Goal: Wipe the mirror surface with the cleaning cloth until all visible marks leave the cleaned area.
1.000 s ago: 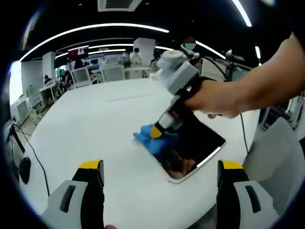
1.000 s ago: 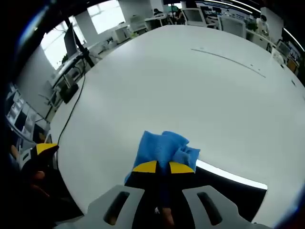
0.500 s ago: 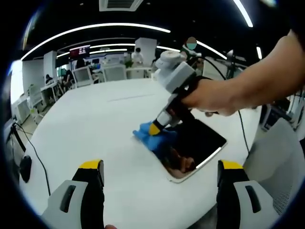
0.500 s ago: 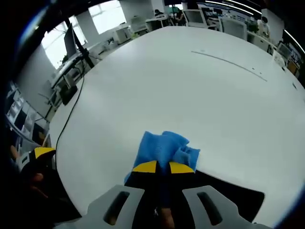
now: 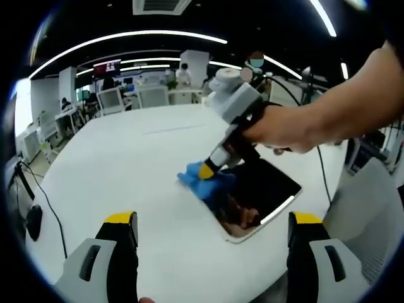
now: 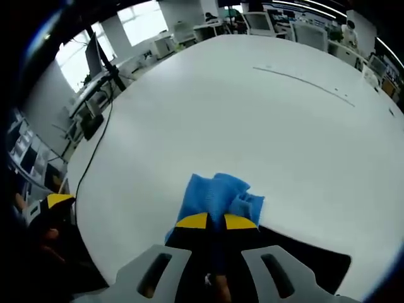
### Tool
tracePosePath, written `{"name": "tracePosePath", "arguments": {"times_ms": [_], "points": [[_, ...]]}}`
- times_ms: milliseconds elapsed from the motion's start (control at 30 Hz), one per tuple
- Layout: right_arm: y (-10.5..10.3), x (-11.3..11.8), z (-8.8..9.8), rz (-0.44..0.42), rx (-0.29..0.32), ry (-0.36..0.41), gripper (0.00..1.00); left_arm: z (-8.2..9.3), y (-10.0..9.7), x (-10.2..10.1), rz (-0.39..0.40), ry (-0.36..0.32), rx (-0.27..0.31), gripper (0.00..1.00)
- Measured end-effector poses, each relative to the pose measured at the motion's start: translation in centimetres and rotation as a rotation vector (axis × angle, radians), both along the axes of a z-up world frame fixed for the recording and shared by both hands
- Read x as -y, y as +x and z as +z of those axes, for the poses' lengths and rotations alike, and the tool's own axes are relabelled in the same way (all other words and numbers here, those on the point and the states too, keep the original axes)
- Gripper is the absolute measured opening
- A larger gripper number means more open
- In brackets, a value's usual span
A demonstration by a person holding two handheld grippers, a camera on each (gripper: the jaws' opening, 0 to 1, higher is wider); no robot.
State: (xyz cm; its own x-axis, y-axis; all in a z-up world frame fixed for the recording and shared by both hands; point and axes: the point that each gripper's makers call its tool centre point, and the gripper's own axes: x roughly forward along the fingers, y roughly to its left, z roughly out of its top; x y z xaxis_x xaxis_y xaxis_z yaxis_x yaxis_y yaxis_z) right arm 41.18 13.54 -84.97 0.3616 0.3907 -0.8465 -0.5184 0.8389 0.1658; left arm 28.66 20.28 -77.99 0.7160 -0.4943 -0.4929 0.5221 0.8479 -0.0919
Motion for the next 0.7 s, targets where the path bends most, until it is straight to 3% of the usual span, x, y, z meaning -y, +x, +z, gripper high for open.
{"name": "tracePosePath", "arguments": {"times_ms": [700], "points": [[-0.7, 1.6, 0.7, -0.018, -0.008, 0.002, 0.02, -0.3, 0.4, 0.0, 0.01, -0.005, -0.011, 0.99]]}}
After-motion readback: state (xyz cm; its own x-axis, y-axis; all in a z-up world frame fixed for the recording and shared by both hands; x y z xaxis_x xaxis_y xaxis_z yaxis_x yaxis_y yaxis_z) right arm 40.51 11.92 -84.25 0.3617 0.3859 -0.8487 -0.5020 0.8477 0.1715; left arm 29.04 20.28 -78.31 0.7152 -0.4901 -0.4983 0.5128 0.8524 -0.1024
